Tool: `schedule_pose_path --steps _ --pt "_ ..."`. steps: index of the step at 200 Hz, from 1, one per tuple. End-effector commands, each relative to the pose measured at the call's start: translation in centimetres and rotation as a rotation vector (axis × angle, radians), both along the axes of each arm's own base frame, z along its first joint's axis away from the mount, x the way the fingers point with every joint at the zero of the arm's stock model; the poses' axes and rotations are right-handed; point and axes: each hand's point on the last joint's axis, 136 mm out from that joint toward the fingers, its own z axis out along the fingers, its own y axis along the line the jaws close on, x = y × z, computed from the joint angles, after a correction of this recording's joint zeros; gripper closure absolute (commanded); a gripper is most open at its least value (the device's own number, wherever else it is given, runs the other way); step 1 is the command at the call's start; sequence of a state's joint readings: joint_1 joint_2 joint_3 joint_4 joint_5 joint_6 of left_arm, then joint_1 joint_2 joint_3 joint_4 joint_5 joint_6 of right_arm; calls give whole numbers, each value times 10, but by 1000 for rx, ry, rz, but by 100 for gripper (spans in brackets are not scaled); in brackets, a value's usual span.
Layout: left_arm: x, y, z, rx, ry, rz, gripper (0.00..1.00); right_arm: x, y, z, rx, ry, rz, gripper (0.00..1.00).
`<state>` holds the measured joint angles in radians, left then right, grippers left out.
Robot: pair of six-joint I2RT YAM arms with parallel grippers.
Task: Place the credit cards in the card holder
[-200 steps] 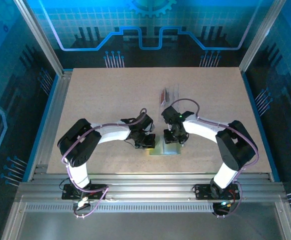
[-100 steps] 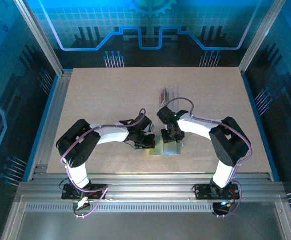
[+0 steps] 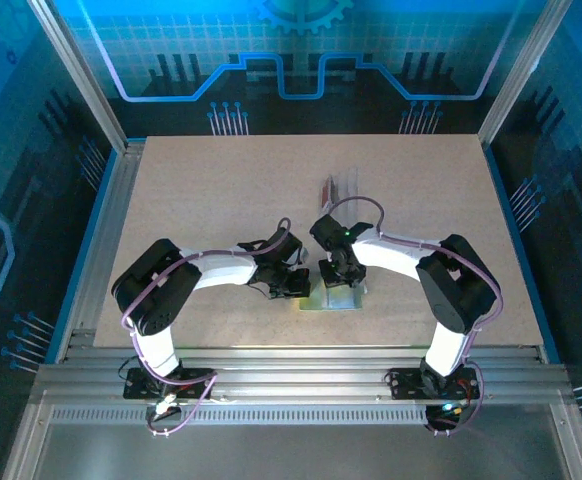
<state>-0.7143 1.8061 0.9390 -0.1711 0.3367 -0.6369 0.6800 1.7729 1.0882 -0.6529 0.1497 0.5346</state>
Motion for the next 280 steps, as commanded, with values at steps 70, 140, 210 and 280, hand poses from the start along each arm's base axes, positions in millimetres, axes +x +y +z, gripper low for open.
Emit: schedule_pose_path --steps 70,140,210,280 --pt "-25 23 -48 93 90 49 100 -6 38 27 90 44 68 93" --pt "-26 22 -51 71 98 69 100 -18 63 30 330 111 26 61" --pt "-20 13 -41 -64 121 102 100 -22 96 66 634 121 45 41" --pt "-18 20 -15 -103 66 115 84 0 119 75 645 75 22 39"
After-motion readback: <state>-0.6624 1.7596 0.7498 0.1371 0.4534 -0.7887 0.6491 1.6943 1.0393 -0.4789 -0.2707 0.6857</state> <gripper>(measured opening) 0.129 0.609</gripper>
